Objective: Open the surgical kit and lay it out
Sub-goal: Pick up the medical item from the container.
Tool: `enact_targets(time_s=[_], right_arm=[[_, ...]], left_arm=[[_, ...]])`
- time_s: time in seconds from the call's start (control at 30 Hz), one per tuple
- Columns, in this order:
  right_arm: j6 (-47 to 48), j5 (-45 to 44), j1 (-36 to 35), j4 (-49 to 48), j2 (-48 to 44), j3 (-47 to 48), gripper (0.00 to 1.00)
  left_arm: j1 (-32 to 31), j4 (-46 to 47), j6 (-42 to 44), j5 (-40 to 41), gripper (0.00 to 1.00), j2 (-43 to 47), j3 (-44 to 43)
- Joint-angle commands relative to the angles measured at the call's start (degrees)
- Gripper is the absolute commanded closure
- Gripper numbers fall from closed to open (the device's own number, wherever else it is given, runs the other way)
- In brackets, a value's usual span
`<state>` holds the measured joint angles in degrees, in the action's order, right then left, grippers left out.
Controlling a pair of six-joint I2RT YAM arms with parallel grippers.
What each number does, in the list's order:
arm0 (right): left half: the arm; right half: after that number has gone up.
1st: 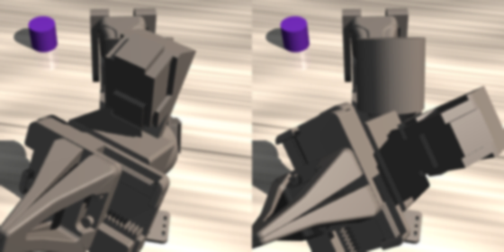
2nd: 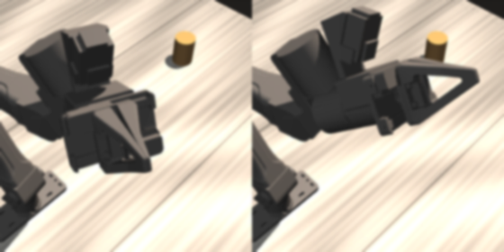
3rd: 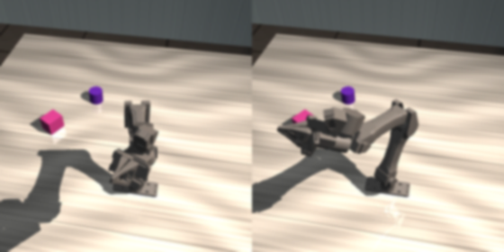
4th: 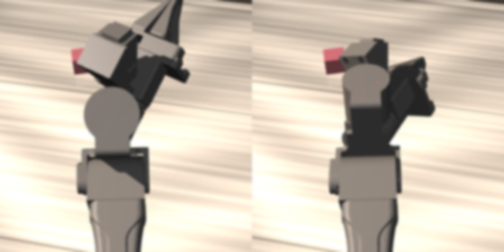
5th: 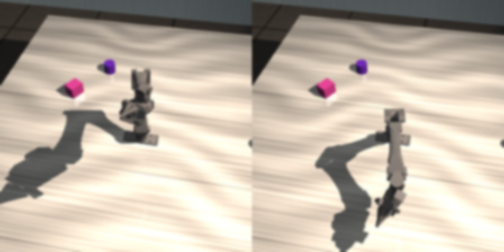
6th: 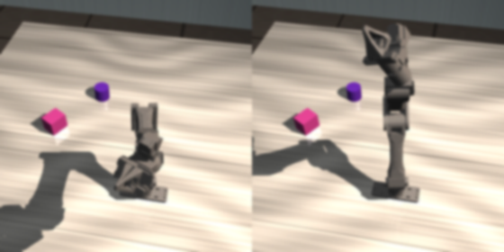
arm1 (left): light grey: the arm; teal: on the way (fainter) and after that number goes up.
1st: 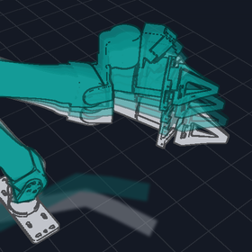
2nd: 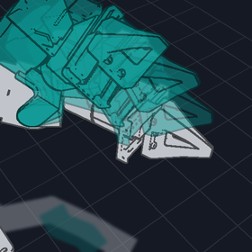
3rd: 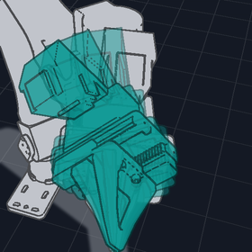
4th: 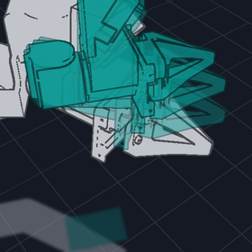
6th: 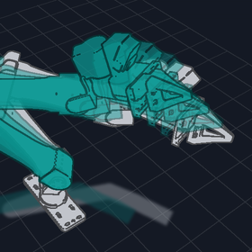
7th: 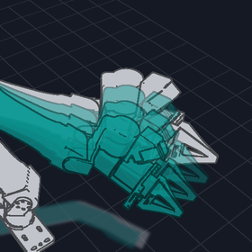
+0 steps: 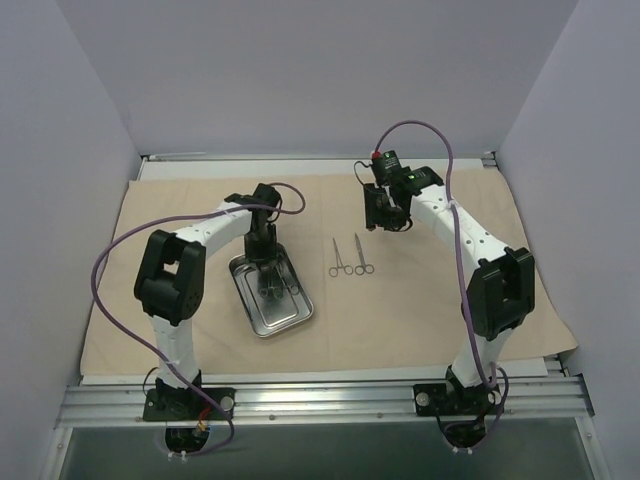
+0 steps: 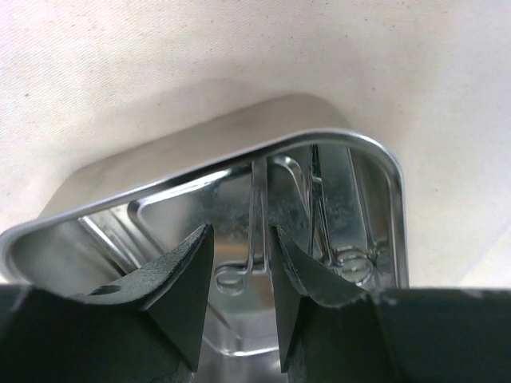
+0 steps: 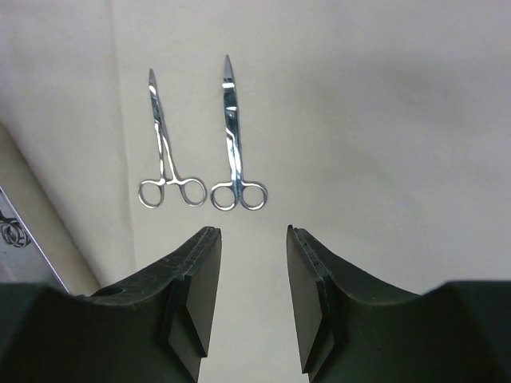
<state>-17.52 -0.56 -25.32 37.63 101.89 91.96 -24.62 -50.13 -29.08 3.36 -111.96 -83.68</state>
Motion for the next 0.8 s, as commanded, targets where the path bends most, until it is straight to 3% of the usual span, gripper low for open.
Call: enact_targets(time_s=[0.0, 0.57, 0.63, 0.77], right_arm=[[-0.76, -0.06, 0.89, 3.07, -3.09, -2.14, 0.61], [-1.29, 2.67, 1.42, 2.36, -3.54, -2.67, 0.62], [-1.2, 2.75, 1.42, 2.28, -3.45, -2.23, 0.62], [-0.85, 3.02, 1.24, 2.8, -3.01, -1.17, 0.62]], left_arm=[[-1.3, 3.11, -0.01, 1.74, 0.57, -0.89, 1.58], [-4.64, 2.49, -3.17, 2.97, 0.62, -1.94, 9.32], [-5.17, 2.75, -3.0, 3.06, 0.64, -2.47, 9.67], [-5.17, 3.28, -1.51, 2.62, 0.81, -5.37, 8.45]])
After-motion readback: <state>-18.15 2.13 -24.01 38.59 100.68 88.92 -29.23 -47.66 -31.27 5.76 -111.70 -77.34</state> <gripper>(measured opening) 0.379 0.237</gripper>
